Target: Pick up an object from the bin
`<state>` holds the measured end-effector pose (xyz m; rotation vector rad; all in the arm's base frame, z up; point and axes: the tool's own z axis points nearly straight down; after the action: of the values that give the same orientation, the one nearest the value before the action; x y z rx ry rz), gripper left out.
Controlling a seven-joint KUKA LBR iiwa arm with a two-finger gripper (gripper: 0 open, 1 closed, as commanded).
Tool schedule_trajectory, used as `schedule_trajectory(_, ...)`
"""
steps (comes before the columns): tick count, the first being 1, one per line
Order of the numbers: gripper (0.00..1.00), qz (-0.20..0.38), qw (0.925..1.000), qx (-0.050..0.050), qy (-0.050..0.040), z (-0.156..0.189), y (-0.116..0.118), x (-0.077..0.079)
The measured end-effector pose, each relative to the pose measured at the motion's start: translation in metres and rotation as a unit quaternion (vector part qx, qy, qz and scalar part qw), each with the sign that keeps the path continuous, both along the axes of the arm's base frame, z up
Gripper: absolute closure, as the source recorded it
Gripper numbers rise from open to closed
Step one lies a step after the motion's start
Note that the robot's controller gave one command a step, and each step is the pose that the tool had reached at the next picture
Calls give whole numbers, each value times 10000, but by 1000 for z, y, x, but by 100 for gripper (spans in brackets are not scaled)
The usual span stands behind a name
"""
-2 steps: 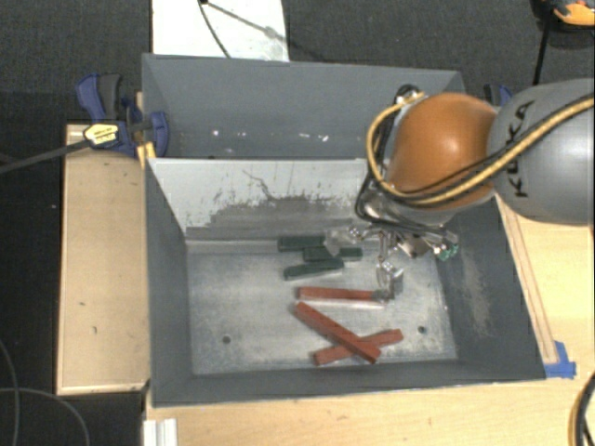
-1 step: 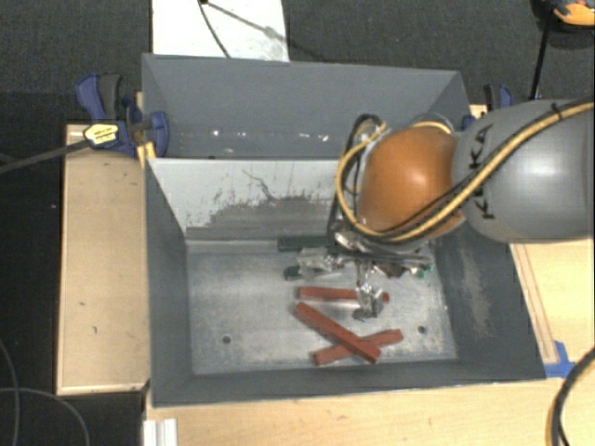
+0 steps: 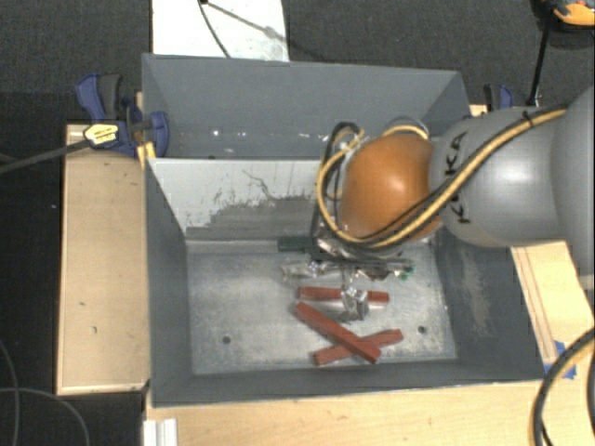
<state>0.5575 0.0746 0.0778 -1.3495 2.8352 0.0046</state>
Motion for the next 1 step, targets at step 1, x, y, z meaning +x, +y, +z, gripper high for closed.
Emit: schedule_trajectory(1, 100, -758, 9971, -10, 3, -3, -6, 3)
